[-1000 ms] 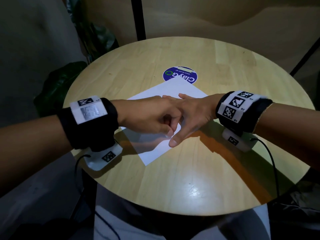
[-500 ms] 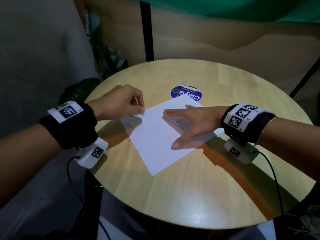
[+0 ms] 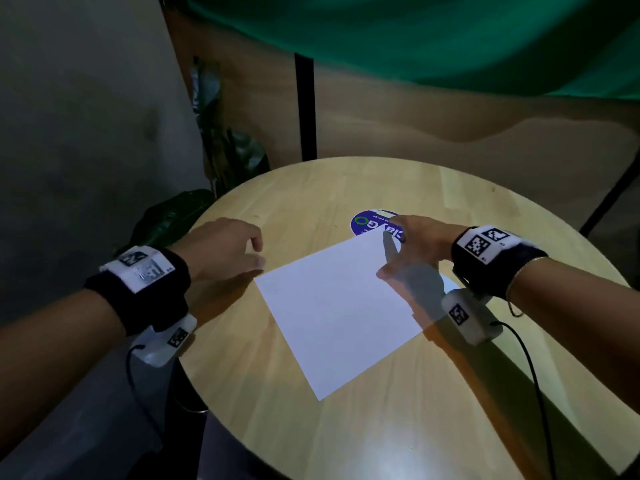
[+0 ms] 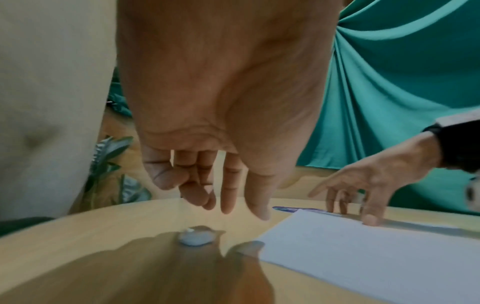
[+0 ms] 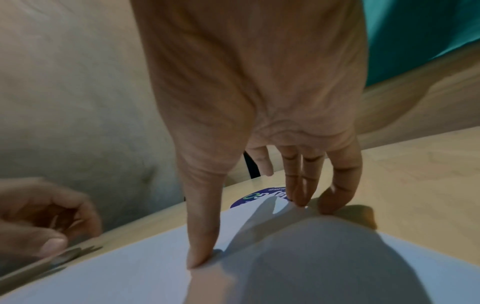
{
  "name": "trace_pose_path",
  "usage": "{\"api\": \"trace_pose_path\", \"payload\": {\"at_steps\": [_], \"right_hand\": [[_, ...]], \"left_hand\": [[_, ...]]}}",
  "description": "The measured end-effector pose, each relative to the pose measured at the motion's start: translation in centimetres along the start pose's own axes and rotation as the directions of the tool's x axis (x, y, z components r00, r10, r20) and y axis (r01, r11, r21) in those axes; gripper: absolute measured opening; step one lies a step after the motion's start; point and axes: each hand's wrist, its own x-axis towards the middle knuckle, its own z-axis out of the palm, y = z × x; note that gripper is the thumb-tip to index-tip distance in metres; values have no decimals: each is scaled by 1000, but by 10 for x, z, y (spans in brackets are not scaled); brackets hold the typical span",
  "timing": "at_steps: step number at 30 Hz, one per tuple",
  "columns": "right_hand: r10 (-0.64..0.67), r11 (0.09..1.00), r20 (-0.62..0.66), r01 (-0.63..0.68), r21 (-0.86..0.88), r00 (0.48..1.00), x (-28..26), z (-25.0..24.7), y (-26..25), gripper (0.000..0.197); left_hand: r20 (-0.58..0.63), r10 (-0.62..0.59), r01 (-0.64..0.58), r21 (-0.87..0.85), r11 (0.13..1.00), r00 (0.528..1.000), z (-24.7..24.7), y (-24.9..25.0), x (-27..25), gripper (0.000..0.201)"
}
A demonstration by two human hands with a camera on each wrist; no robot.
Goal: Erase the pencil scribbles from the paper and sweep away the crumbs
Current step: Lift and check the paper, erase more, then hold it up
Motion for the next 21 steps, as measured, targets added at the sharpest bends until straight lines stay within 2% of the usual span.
{"api": "trace_pose_path", "payload": {"at_steps": [4, 7, 11, 15, 19, 21], "right_hand": [[27, 998, 7, -27, 57, 1000, -5, -1, -2, 94], [81, 988, -22, -78, 132, 996, -9, 1, 0, 91], [141, 933, 20, -139, 330, 990, -27, -1, 3, 78], [97, 883, 155, -157, 442, 983, -44, -6, 3, 44], [70, 826, 188, -163, 539, 980, -53, -8, 2, 41], [65, 792, 193, -168, 587, 979, -56, -9, 3, 47]], "left_hand": [[188, -16, 14, 10, 1000, 982, 5, 31, -6, 69], [246, -45, 47, -1, 999, 968, 9, 35, -7, 84], [246, -65, 74, -26, 997, 967, 8, 35, -11, 87], [229, -62, 73, -42, 996, 972, 9, 38, -15, 87], [214, -59, 70, -45, 997, 975, 9, 40, -17, 87], [215, -64, 77, -49, 996, 975, 10, 39, -17, 86]]}}
